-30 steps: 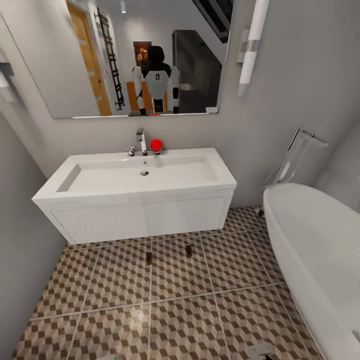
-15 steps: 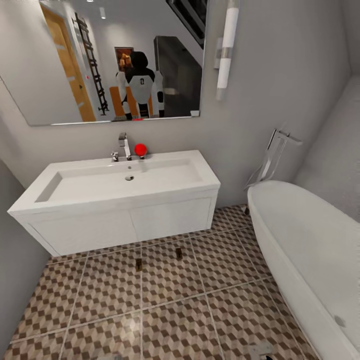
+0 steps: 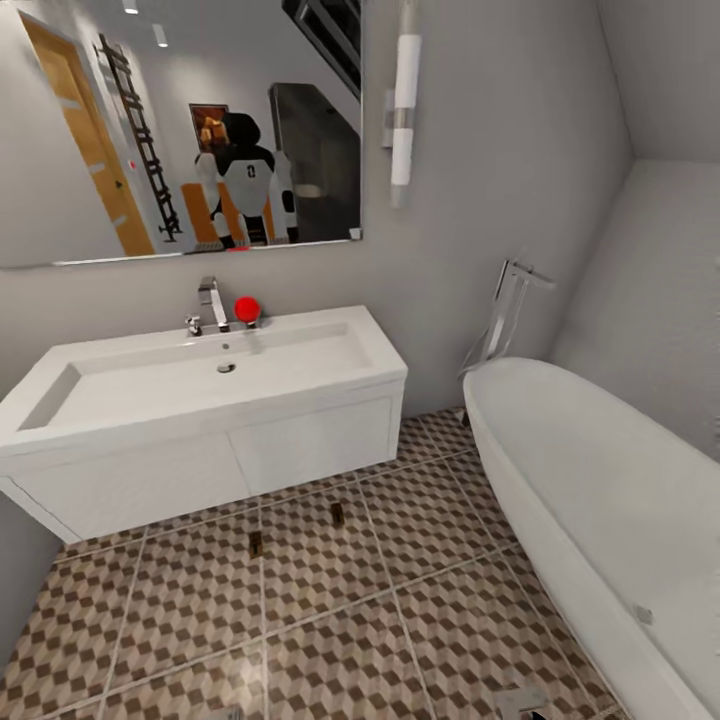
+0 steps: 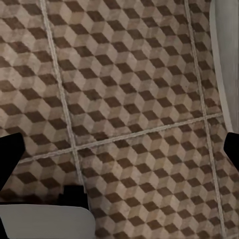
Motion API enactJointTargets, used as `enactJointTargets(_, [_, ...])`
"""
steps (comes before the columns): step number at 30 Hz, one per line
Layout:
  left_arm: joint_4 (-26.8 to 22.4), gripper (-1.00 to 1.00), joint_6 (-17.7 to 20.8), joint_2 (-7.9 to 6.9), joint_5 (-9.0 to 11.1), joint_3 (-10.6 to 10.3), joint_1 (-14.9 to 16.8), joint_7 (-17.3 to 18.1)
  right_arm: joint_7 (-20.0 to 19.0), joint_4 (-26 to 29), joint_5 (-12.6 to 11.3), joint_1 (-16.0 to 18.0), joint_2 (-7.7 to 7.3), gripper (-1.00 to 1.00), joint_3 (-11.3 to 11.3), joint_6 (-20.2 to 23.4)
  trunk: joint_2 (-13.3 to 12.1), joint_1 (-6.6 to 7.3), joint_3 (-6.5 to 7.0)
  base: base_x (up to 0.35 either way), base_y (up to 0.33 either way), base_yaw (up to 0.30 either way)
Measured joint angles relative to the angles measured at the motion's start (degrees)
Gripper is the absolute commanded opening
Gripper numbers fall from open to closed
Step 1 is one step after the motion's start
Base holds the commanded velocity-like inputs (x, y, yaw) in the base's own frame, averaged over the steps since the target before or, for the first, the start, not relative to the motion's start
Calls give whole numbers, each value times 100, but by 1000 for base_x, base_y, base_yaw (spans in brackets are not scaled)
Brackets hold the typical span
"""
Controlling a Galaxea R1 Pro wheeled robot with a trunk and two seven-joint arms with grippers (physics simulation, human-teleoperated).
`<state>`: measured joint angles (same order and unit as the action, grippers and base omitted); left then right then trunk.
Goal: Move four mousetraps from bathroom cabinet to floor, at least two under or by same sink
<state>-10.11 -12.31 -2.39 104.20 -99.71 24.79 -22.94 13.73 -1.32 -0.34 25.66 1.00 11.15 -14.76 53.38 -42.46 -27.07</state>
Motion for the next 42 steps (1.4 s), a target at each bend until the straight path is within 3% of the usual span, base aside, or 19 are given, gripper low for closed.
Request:
enactJointTargets(12, [4, 100, 0, -5, -1, 3, 0, 0, 5, 0, 11, 0, 14, 100, 2, 0, 0, 0, 50, 0, 0, -106])
enactJointTargets(42, [-28, 100, 8, 24, 9, 4, 0, -8, -2, -2, -32, 0, 32, 100, -6, 2, 0, 0, 232, 0, 0, -225])
